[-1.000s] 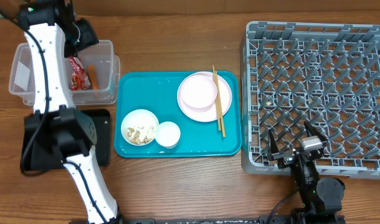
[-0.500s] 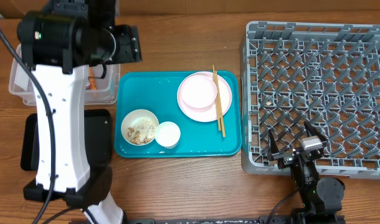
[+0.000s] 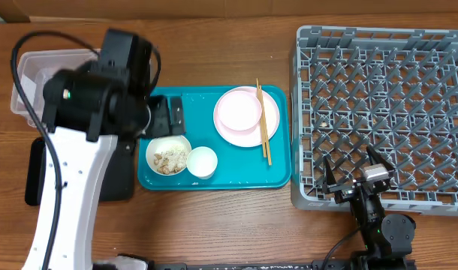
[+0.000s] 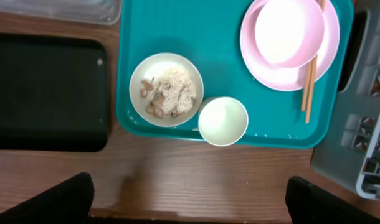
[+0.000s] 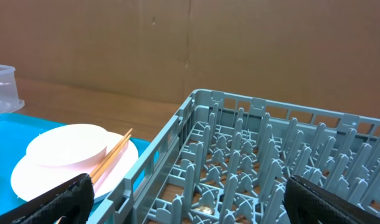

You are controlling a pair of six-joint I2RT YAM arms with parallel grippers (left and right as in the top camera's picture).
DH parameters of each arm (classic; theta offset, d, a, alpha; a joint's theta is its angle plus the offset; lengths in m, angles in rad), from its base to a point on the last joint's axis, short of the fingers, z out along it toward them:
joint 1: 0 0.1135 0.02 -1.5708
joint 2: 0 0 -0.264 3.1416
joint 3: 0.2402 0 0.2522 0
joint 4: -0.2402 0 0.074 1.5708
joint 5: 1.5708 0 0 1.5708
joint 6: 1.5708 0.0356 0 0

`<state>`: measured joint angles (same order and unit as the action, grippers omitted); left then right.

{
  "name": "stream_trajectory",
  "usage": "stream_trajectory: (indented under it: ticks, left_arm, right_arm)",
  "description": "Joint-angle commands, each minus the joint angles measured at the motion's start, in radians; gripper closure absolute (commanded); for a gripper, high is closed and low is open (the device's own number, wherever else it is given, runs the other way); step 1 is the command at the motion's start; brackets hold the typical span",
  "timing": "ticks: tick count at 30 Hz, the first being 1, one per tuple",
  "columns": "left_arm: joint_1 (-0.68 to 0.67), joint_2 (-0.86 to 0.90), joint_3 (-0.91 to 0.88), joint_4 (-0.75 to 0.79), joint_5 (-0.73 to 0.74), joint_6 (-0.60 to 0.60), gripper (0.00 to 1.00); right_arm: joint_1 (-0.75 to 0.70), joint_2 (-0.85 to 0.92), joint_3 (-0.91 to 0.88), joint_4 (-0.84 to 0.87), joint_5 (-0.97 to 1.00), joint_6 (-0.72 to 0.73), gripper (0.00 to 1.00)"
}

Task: Sort waste into correct bins and load items into the dishwasher
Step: 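Move the left gripper to the rice bowl rim and grasp it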

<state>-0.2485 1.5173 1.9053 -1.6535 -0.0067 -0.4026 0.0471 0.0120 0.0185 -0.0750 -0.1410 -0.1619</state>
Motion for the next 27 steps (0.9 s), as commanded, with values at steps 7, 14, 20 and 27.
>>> stream_trajectory:
  ticks: [7, 14, 20, 27]
  left_arm:
    - [-0.003, 0.018, -0.323, 0.299, 0.015, -0.260, 0.51]
    - [-0.003, 0.058, -0.551, 0.515, 0.015, -0.418, 0.55]
    - [-0.009, 0.159, -0.667, 0.664, 0.034, -0.492, 0.57]
    - [-0.034, 0.295, -0.674, 0.755, 0.033, -0.496, 0.60]
  right_arm:
    - [-0.003, -0.008, -0.010, 0.005, 0.006, 0.002, 0.00]
    - [-0.003, -0.008, -0.010, 0.005, 0.006, 0.002, 0.00]
    - [-0.003, -0.008, -0.010, 0.005, 0.006, 0.002, 0.00]
    - [-0.003, -0.008, -0.010, 0.005, 0.006, 0.002, 0.00]
